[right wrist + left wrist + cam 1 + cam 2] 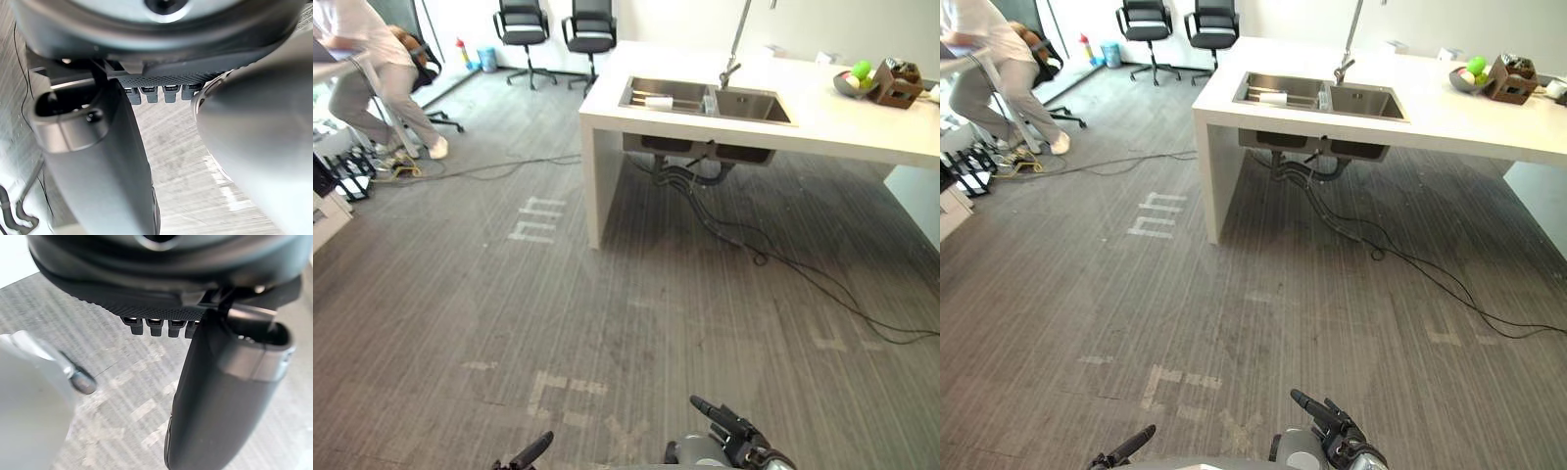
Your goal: Walk over to the sink, pick up the cup, carry it to the dishwasher, place the cup inside the dishwasher, then close the dishwasher door
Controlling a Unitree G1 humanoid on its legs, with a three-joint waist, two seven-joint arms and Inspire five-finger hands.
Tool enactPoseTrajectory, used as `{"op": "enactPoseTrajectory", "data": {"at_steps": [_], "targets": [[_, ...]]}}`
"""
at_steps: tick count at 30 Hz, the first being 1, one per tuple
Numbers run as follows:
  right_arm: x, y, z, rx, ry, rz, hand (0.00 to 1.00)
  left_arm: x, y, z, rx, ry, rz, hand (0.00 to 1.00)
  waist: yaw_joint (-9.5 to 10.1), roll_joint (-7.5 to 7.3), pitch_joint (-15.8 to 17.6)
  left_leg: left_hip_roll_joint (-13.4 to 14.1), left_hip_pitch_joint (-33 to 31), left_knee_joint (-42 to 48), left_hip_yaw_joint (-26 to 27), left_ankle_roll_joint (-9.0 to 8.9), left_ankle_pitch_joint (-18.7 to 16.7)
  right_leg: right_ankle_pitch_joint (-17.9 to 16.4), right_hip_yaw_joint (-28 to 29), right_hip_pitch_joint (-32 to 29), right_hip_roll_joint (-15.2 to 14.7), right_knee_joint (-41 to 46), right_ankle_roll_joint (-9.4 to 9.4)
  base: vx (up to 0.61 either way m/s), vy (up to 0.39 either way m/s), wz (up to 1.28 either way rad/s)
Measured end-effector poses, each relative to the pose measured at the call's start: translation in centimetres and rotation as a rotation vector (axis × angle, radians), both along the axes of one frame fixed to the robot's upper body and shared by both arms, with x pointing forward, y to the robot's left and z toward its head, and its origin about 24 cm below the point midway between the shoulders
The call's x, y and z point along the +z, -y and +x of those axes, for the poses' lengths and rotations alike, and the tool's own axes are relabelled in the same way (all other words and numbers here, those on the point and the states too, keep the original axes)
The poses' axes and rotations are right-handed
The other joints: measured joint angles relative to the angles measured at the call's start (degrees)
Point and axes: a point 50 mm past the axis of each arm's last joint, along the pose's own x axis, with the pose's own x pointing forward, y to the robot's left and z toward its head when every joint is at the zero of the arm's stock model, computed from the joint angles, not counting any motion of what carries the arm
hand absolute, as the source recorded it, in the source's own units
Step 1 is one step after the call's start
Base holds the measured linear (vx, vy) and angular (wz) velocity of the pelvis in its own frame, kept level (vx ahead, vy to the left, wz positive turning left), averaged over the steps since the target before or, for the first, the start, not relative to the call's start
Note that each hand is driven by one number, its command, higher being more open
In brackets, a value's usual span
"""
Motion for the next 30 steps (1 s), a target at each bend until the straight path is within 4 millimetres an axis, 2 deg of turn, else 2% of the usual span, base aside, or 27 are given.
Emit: {"op": "enactPoseTrajectory", "data": {"at_steps": [1, 3, 4, 5, 6, 8, 9, 11, 12, 13, 14, 15, 16, 17, 18, 19, 20, 21, 22, 23, 24, 25, 26, 27, 28, 29, 30], "targets": [[0.0, 0.0, 0.1, -0.009, 0.008, 0.004, 1.00, 0.0, 0.1, 0.1, 0.005, 0.004, -0.006, 1.00, -0.15, 0.31, 0.2, 1.1, 0.0, 0.5, 0.0, -0.59, -0.8, 1.2, 0.3, -0.6, 0.8, -2.2, 0.11, 0.32, -0.256, -0.01], [0.0, -0.3, -0.1, -0.024, 0.017, 0.017, 1.00, 0.1, 0.1, 0.9, 0.011, 0.026, -0.013, 1.00, -0.16, 0.39, 1.6, 4.3, 1.3, 2.0, -0.3, -3.55, -4.8, 6.3, 3.2, -2.5, 1.9, -9.5, 0.59, 0.40, -0.328, 0.08], [0.0, -0.3, -0.2, -0.026, 0.015, 0.017, 1.00, 0.1, 0.1, 0.9, 0.019, 0.029, -0.014, 1.00, 0.03, 0.33, 1.8, 4.8, 2.0, 2.5, -0.4, -4.20, -6.1, 8.6, 3.4, -2.3, 1.6, -10.5, 1.25, 0.37, -0.306, 0.20], [-0.1, -0.2, -1.0, -0.041, -0.002, 0.015, 1.00, 0.1, 0.5, 1.0, 0.038, 0.032, -0.028, 1.00, 0.21, 0.77, 2.1, 6.2, 3.5, 3.3, -0.6, -3.69, -8.1, 11.6, 2.1, -1.7, 2.0, -7.9, 1.07, 0.49, -0.382, 0.37], [0.0, 0.2, -1.3, -0.079, -0.001, 0.011, 1.00, 0.1, 0.8, 1.2, 0.046, 0.045, -0.043, 1.00, 0.18, 1.33, 2.5, 7.0, 4.3, 6.8, -0.7, -3.23, -8.5, 7.0, 0.8, -3.0, 2.0, 0.1, -3.30, 0.50, -0.375, 0.38], [0.0, 0.3, -1.1, -0.082, 0.003, 0.003, 1.00, 0.1, 0.9, 1.3, 0.048, 0.052, -0.043, 1.00, 0.14, 1.57, 2.4, 7.8, 3.5, 12.3, -1.5, -3.33, -8.5, 1.5, -0.2, -2.9, 1.8, 5.2, -4.16, 0.50, -0.362, 0.32], [0.1, 0.2, -1.1, -0.090, 0.001, -0.004, 1.00, 0.1, 1.1, 1.2, 0.041, 0.056, -0.035, 1.00, -0.13, 2.02, 2.0, 8.2, 1.7, 20.3, -3.6, -3.78, -8.4, -2.1, -1.5, -1.4, 2.3, 7.4, -4.65, 0.60, -0.386, 0.33], [0.0, 0.5, -1.4, -0.102, -0.013, -0.016, 1.00, 0.1, 1.1, 0.8, 0.040, 0.056, -0.022, 1.00, -0.55, 3.19, 0.9, 8.1, -0.6, 29.0, -5.6, -5.14, -7.0, -4.7, -2.8, 0.9, 3.7, 7.4, -5.65, 0.55, -0.293, 0.31], [0.0, 0.8, -1.6, -0.090, -0.026, -0.033, 1.00, 0.0, 1.6, 0.4, 0.034, 0.050, -0.024, 1.00, -0.63, 3.97, -0.6, 8.8, -4.4, 36.8, -6.1, -6.53, -2.9, -6.5, -3.8, 3.3, 5.4, 5.8, -6.10, 0.54, -0.205, 0.26], [0.0, 0.9, -1.6, -0.074, -0.032, -0.042, 1.00, 0.0, 1.7, 0.4, 0.044, 0.055, -0.019, 1.00, -0.54, 4.73, -1.0, 10.2, -7.3, 42.6, -5.6, -9.14, 2.5, -7.1, -4.1, 6.0, 6.8, 3.0, -6.31, 0.54, -0.190, 0.26], [0.0, 0.9, -1.5, -0.059, -0.036, -0.048, 1.00, 0.0, 1.4, 0.2, 0.047, 0.058, -0.006, 1.00, -0.42, 4.59, -0.7, 11.4, -10.1, 48.4, -4.5, -9.31, 2.9, -6.7, -4.3, 8.3, 7.8, 0.3, -7.02, 0.54, -0.155, 0.13], [0.0, 0.8, -1.3, -0.016, -0.042, -0.057, 1.00, 0.2, 1.1, 0.1, 0.053, 0.072, 0.014, 1.00, 0.06, 4.62, -0.1, 12.7, -14.9, 59.1, -2.0, -7.09, 0.3, -5.7, -3.9, 14.2, 9.4, -5.3, -7.72, 0.42, -0.096, 0.06], [-0.1, 0.6, -1.4, -0.002, -0.046, -0.057, 1.00, 0.3, 0.7, 0.3, 0.066, 0.087, 0.029, 1.00, 0.62, 4.01, 0.4, 12.1, -16.9, 62.4, -1.2, -7.16, -1.2, -4.8, -3.6, 17.6, 9.7, -8.1, -7.45, 0.51, -0.107, -0.09], [-0.2, 0.3, -1.3, 0.021, -0.053, -0.053, 1.00, 0.7, 0.1, 0.6, 0.051, 0.113, 0.072, 1.00, 2.27, 3.01, 0.8, 9.7, -21.4, 64.2, 0.6, -6.86, -4.0, -3.9, -2.8, 22.4, 9.4, -12.5, -7.08, 0.52, -0.084, -0.30], [0.0, 0.3, -0.3, 0.037, -0.036, -0.054, 1.00, 1.2, -0.1, 1.3, 0.007, 0.153, 0.118, 1.00, 3.37, 2.57, 1.3, 7.1, -26.4, 62.4, 3.6, -4.47, -6.7, -3.7, -1.4, 25.6, 8.8, -15.1, -6.87, 0.51, -0.057, -0.45], [0.2, 0.2, 0.4, 0.044, -0.018, -0.055, 1.00, 1.4, -0.2, 1.7, -0.020, 0.173, 0.141, 1.00, 3.94, 2.67, 1.7, 6.3, -28.9, 60.5, 5.5, -2.59, -8.0, -3.7, -0.5, 26.7, 8.2, -15.8, -6.84, 0.52, 0.015, -0.67], [0.6, 0.1, 1.9, 0.053, 0.019, -0.055, 1.00, 1.8, -0.4, 2.2, -0.077, 0.194, 0.190, 1.00, 4.46, 2.42, 2.3, 4.7, -33.2, 53.2, 9.5, -0.79, -8.9, -3.7, 0.7, 28.4, 6.9, -16.5, -6.77, 0.67, 0.106, -0.70], [0.9, -0.2, 3.0, 0.059, 0.054, -0.052, 1.00, 2.0, -0.5, 2.4, -0.118, 0.202, 0.219, 1.00, 4.72, 2.43, 2.7, 2.7, -36.1, 40.9, 12.5, 0.03, -6.8, -3.9, 1.7, 30.0, 5.6, -16.6, -6.36, 0.70, 0.131, -0.67], [1.0, -0.3, 3.2, 0.061, 0.065, -0.050, 1.00, 2.2, -0.4, 2.5, -0.135, 0.205, 0.231, 1.00, 4.99, 2.64, 2.6, 1.7, -36.4, 32.1, 13.0, -0.17, -3.3, -4.2, 2.4, 30.8, 5.2, -16.6, -5.79, 0.76, 0.180, -0.69], [1.1, -0.6, 3.5, 0.071, 0.085, -0.050, 1.00, 2.3, 0.0, 2.2, -0.172, 0.212, 0.251, 1.00, 6.03, 4.35, 1.9, 1.0, -35.4, 16.9, 12.2, 0.25, 9.1, -4.9, 4.8, 32.7, 5.9, -16.9, -4.99, 0.54, 0.159, -0.70], [1.2, -1.2, 3.7, 0.092, 0.097, -0.045, 1.00, 2.6, 0.2, 2.8, -0.211, 0.237, 0.272, 1.00, 6.89, 4.06, 1.9, 0.0, -34.7, 17.3, 12.0, 3.24, 13.9, -5.2, 8.3, 34.2, 5.0, -17.6, -4.92, 0.53, 0.185, -0.52], [1.3, -1.4, 4.0, 0.102, 0.109, -0.045, 1.00, 2.9, 0.2, 3.7, -0.221, 0.264, 0.283, 1.00, 6.88, 3.35, 1.8, -0.8, -35.2, 18.1, 12.2, 3.45, 12.8, -5.0, 10.5, 34.1, 5.1, -18.1, -4.87, 0.57, 0.193, 0.02], [1.5, -1.4, 4.4, 0.114, 0.132, -0.058, 1.00, 3.9, 0.4, 5.9, -0.252, 0.334, 0.317, 1.00, 7.01, 2.61, 1.8, -2.6, -35.9, 19.0, 12.2, 4.61, 11.1, -3.4, 12.4, 33.4, 5.0, -18.3, -5.09, 0.63, 0.211, 0.43], [1.7, -1.3, 4.9, 0.116, 0.143, -0.067, 1.00, 5.0, 1.1, 7.8, -0.286, 0.411, 0.349, 1.00, 6.73, 2.63, 1.8, -4.1, -36.1, 20.4, 12.2, 5.84, 10.0, -1.6, 12.8, 33.6, 4.0, -17.9, -4.49, 0.62, 0.190, 0.47], [1.8, -1.4, 5.1, 0.122, 0.145, -0.070, 1.00, 5.7, 1.3, 8.5, -0.308, 0.447, 0.376, 1.00, 6.31, 2.57, 1.8, -4.7, -36.0, 21.3, 12.1, 6.68, 9.4, -0.7, 13.2, 33.9, 3.5, -17.3, -3.76, 0.49, 0.159, 0.40], [1.8, -1.8, 5.3, 0.144, 0.142, -0.073, 1.00, 7.3, 1.6, 10.0, -0.330, 0.524, 0.431, 1.00, 5.67, 2.38, 2.0, -5.7, -34.5, 22.0, 12.0, 7.77, 7.7, 1.1, 13.7, 33.9, 2.6, -14.3, -1.99, 0.48, 0.145, 0.18], [1.7, -2.3, 5.2, 0.152, 0.131, -0.063, 1.00, 9.3, 1.6, 11.4, -0.318, 0.617, 0.486, 1.00, 5.70, 1.93, 2.1, -6.4, -31.6, 21.1, 12.3, 8.19, 6.4, 3.4, 13.7, 33.4, 2.0, -9.7, -1.22, 0.46, 0.134, 0.06]]}}
